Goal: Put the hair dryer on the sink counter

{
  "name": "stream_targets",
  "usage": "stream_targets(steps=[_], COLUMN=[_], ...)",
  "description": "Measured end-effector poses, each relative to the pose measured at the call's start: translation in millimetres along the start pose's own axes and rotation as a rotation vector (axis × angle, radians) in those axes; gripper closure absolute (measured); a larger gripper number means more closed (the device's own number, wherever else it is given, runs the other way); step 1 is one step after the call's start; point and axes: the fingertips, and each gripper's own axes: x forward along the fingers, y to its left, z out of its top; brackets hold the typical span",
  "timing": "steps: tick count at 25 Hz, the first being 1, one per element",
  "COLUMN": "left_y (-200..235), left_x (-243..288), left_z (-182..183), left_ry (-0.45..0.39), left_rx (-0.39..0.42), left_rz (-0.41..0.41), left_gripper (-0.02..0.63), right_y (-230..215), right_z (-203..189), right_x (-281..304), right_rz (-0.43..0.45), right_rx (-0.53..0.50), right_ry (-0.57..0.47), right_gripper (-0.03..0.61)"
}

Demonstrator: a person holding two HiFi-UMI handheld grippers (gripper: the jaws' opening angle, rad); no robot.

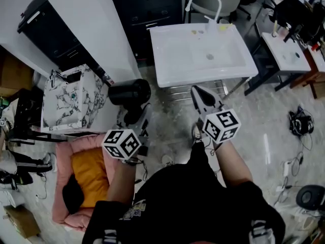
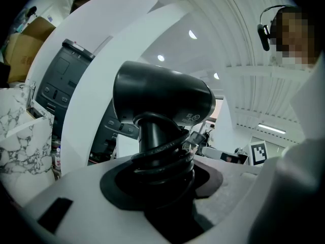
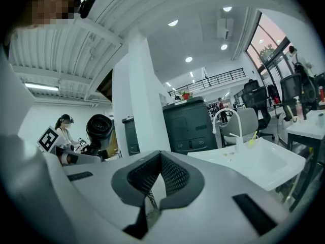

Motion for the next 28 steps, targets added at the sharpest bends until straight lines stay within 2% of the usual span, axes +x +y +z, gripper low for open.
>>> stream_targets(steps=[6, 18, 28], left_y=[-0.7, -6.4, -25.5], left_x=[54.6, 197.7, 287.1], left_z=[11.3, 27.8, 28.6], left_ry=[-0.012, -0.031, -0.033], left_rx=[-0.005, -0.010, -0.040], left_rz=[0.046, 0.142, 0.204], left_gripper=[0.419, 0.419, 0.419], right_y=[-54.7, -183.6, -266.3], right_z=[14.4, 39.8, 54.5], right_x=[33.6, 119.3, 149.6], right_rz=[0.039, 0.161, 0.227], right_rx=[0.010, 0.036, 0.052], right_ry=[0.008, 0.043, 0.066], right_gripper=[0.580, 0.580, 0.580])
